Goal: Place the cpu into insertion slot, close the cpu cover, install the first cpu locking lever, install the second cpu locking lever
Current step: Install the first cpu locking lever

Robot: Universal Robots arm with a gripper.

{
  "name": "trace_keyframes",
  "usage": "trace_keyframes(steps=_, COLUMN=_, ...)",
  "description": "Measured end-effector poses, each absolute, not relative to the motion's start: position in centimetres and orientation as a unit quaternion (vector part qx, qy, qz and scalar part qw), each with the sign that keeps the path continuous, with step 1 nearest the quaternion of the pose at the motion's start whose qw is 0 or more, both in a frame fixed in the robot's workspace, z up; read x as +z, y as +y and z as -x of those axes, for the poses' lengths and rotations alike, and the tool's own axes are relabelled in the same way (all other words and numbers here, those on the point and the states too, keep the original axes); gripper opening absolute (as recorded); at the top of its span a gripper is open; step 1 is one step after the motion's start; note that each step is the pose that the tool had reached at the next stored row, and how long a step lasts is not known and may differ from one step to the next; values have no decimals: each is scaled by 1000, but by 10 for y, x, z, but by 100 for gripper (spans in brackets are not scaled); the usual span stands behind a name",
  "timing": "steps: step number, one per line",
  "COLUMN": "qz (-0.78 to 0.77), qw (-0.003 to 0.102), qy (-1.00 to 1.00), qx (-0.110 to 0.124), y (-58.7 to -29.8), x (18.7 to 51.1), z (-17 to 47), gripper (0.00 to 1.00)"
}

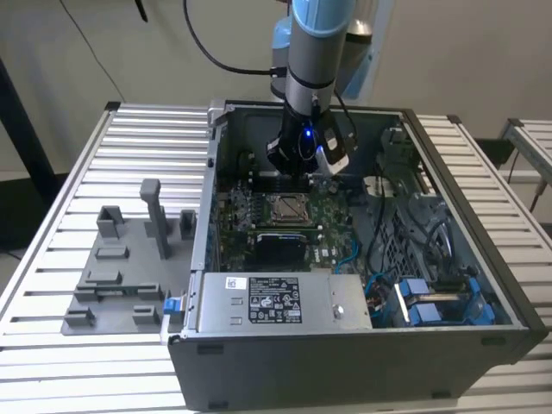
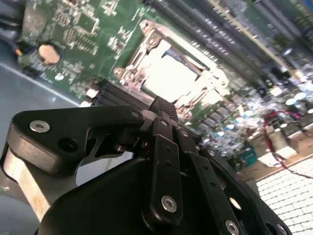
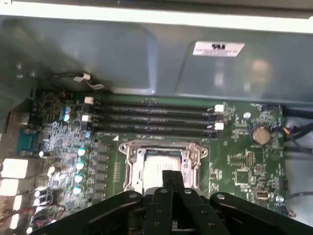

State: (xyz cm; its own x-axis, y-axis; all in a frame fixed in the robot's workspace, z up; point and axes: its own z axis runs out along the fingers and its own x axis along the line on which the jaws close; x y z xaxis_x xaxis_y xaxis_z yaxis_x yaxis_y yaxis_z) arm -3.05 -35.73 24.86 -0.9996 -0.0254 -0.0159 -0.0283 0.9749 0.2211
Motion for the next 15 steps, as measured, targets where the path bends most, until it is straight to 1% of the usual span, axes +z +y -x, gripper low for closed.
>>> trace_keyframes(steps=2, qz=13, qw=3, qy=994, qx=106, y=-357, x=249, z=30, gripper=11)
trace_keyframes(steps=5, qz=13, qw=0, qy=995, qx=102, y=-357, x=253, z=31, gripper=11)
trace_keyframes(steps=11, qz=13, qw=-1, qy=995, qx=97, y=-357, x=266, z=31, gripper=11)
trace_keyframes(steps=15, qz=13, qw=-1, qy=995, qx=97, y=-359, x=266, z=33, gripper=11)
